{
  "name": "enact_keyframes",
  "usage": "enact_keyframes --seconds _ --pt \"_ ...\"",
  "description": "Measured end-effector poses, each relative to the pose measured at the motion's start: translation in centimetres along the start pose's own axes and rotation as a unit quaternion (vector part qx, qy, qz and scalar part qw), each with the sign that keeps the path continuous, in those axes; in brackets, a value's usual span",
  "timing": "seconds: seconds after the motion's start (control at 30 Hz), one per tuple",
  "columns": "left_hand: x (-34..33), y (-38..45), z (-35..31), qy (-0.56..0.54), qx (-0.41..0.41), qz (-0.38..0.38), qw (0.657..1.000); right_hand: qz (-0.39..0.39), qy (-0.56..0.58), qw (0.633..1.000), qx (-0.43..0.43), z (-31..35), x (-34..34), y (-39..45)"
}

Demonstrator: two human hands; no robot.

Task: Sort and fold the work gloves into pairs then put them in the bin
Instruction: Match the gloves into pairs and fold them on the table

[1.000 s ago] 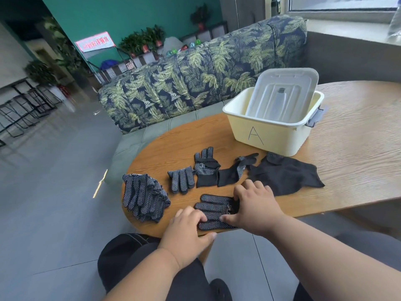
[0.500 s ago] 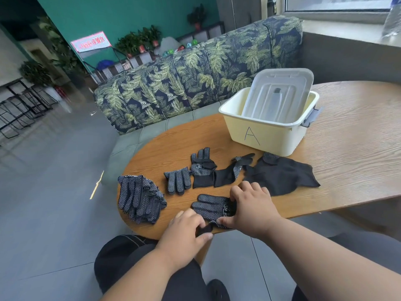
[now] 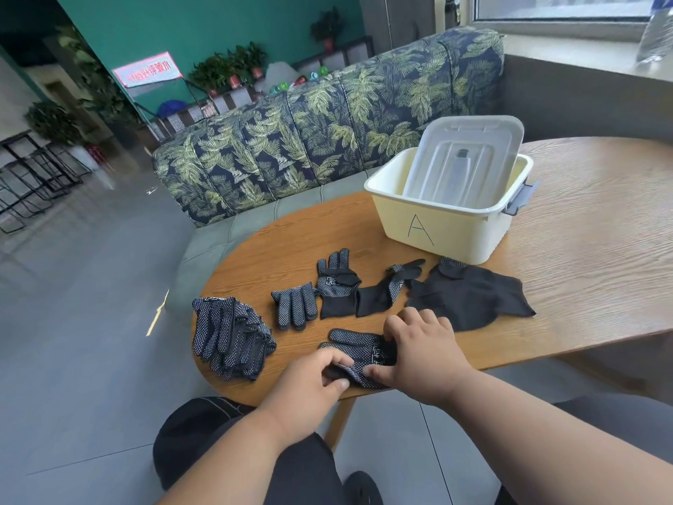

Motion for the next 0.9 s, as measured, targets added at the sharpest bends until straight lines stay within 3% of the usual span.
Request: enact_keyframes --seconds 0.5,0.77,0.9 --pt "-0.6 1.3 0.5 -0.086 0.055 0.009 0.995 -0.005 0.016 1.000 -0.012 0.0 0.1 0.1" --pt "-1.9 2.3 0.0 -0.037 0.032 -0.023 0.999 -0.005 0.016 1.000 -0.010 0.1 0.2 0.1" --pt "-2.0 2.3 0.1 -0.030 0.038 -0.080 0.996 -0.008 0.019 1.000 -0.006 0.0 0.1 0.1"
Point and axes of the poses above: each hand's wrist, its own y-axis towards the middle knuckle, its own x-axis out of the back of the hand, z = x × y, the point moved 6 cm from there along y, towards the middle knuckle, and after that the axes turned 13 degrees about -z, right-handed, at the moved point
